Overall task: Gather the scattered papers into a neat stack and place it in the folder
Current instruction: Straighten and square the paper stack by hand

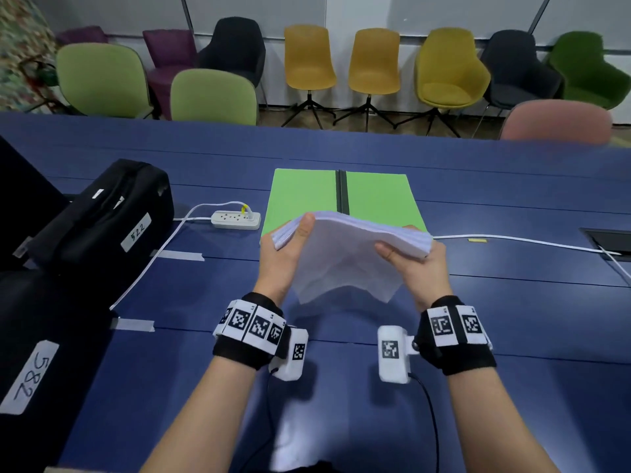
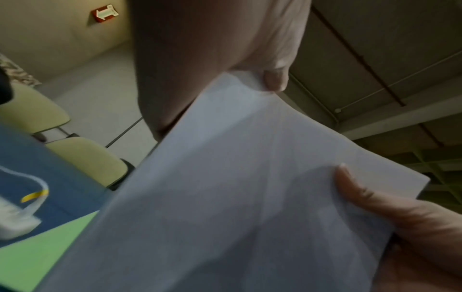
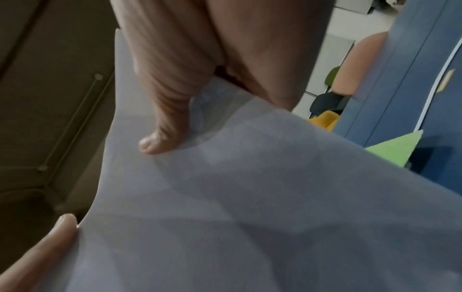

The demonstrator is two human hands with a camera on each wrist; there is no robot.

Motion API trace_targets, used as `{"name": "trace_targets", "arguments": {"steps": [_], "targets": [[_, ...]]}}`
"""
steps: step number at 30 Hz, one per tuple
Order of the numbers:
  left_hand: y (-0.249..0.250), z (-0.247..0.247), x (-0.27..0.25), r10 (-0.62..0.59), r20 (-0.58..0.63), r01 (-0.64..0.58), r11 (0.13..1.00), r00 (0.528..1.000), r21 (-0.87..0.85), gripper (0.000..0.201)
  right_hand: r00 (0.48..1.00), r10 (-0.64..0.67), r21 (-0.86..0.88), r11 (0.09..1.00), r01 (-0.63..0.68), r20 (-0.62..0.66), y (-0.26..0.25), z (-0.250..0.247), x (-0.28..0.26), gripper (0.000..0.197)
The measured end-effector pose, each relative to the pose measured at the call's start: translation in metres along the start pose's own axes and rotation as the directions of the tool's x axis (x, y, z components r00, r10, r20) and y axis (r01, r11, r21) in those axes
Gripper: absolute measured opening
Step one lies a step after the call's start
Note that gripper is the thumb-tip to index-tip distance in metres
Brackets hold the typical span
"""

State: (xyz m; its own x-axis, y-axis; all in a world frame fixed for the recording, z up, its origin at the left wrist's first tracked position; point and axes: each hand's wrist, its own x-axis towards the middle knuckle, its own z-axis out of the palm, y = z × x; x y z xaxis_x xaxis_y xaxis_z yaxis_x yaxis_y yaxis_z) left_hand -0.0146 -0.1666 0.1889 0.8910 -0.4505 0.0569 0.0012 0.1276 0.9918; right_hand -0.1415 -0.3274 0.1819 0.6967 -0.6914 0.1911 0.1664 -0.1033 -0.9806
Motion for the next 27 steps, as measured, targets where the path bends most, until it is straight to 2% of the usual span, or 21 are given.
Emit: {"name": "trace_targets", "arguments": {"steps": [2,4,6,7,9,12,14,16,19,22,23,25,27], "targets": [[-0.008,0.002,0.0,-0.031,-0.062,0.032,0.999,0.998,0.01,0.037,0.995,0.062,-0.044,0.997,-0.059,0.083,0.008,-0.001,0.0,0.03],[-0.02,0.003,0.005,-0.186,-0.132,0.186,0.982,0.974,-0.008,0.045,0.968,0.196,-0.078,0.98,-0.185,0.159,0.022,-0.002,-0.001,0.052],[-0.024,0.007,0.009,-0.315,-0.11,0.314,0.949,0.943,-0.03,0.045,0.951,0.271,-0.052,0.963,-0.266,0.148,0.028,-0.006,-0.001,0.06],[-0.023,0.01,0.01,-0.331,-0.08,0.33,0.943,0.94,-0.025,0.041,0.954,0.27,-0.043,0.963,-0.267,0.133,0.028,-0.009,-0.001,0.058],[-0.02,0.013,0.015,-0.327,-0.045,0.328,0.945,0.944,0.011,0.035,0.963,0.25,-0.018,0.968,-0.25,0.099,0.024,-0.009,0.001,0.051],[-0.015,0.015,0.015,-0.328,-0.043,0.329,0.944,0.944,0.011,0.032,0.97,0.242,0.073,0.968,-0.239,-0.027,0.024,-0.003,0.002,0.035],[-0.015,0.015,0.013,-0.331,-0.044,0.332,0.943,0.943,0.018,0.032,0.964,0.241,0.063,0.97,-0.235,-0.113,0.026,0.002,0.005,0.022],[-0.017,0.015,0.011,-0.321,-0.065,0.324,0.945,0.945,0.047,0.038,0.96,0.238,0.021,0.971,-0.238,-0.149,0.024,0.003,0.009,0.021],[-0.015,0.015,0.008,-0.31,-0.072,0.317,0.942,0.948,0.109,0.048,0.963,0.247,-0.028,0.967,-0.252,-0.109,0.024,0.002,0.01,0.024],[-0.006,0.019,0.002,-0.31,-0.071,0.317,0.94,0.948,0.125,0.042,0.962,0.274,-0.088,0.958,-0.274,-0.011,0.031,-0.004,-0.001,0.046],[-0.003,0.02,0.001,-0.298,-0.067,0.304,0.944,0.952,0.13,0.041,0.962,0.272,-0.088,0.958,-0.272,-0.014,0.034,-0.005,-0.003,0.036],[0.0,0.019,0.0,-0.26,-0.057,0.266,0.953,0.964,0.147,0.041,0.972,0.229,-0.093,0.968,-0.233,-0.048,0.034,-0.006,-0.003,0.004],[0.001,0.017,-0.001,-0.197,-0.057,0.204,0.963,0.979,0.177,0.038,0.985,0.159,-0.126,0.978,-0.166,-0.063,0.025,-0.005,0.0,0.008]]}}
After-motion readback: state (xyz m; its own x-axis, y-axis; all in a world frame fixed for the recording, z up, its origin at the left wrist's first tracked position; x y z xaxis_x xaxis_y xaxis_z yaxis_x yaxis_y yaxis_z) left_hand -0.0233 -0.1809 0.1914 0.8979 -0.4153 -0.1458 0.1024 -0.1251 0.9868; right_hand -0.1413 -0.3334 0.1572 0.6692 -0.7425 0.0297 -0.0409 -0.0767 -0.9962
